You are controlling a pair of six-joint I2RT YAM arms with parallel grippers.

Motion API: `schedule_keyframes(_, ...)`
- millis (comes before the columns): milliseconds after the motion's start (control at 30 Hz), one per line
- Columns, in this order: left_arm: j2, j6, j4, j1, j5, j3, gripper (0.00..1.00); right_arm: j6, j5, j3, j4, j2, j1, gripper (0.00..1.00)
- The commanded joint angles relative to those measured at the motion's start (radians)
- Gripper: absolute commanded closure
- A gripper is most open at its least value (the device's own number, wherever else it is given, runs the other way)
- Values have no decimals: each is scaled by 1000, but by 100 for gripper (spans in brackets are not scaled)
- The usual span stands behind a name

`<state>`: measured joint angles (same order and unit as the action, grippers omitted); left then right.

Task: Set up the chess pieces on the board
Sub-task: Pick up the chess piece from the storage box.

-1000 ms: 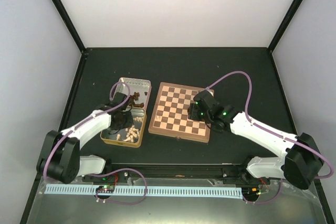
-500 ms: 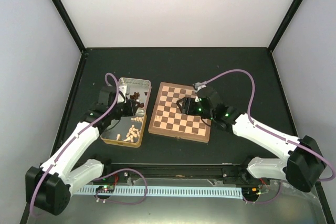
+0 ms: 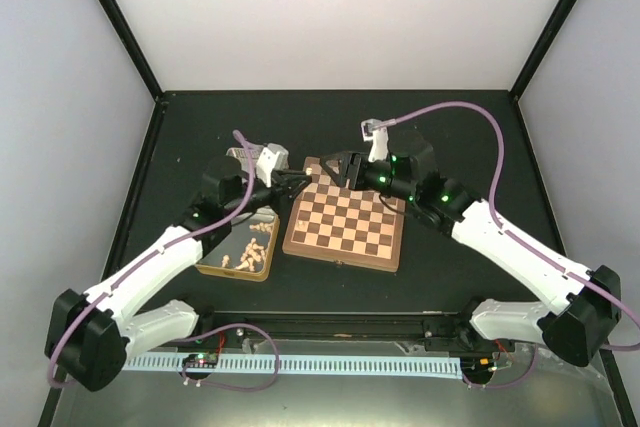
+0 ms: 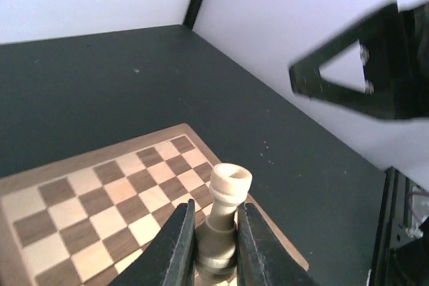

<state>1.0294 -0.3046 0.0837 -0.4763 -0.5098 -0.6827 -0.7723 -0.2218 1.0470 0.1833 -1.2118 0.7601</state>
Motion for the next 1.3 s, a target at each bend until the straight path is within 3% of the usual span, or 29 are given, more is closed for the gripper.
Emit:
schedule_keyframes(0,61,221,101,-67,-15,-67,98,56,-12,99,177,-29,-8,36)
schedule_keyframes(300,151,373,95,-102,-58,-109,98,105,43,105,330,-30,-7,45)
schedule_keyframes(600,199,405,66,-132,-116,-137,98,86,-12,100,298,-73,-8,49)
schedule_keyframes(933,208,426,80,-152,-140,-133,98,39,-6,80,266,-73,-8,70)
schedule_keyframes(1067,206,418,90,-154,-139,-133,97,21,-28,74,264,-74,-8,84)
schedule_keyframes(1167,204,389,96,-154,-130,-131,85,10,-19,66,261,-63,-9,90)
schedule_keyframes(1267,199,314,107,-154,-111,-130,59,-2,5,63,254,-46,-9,92)
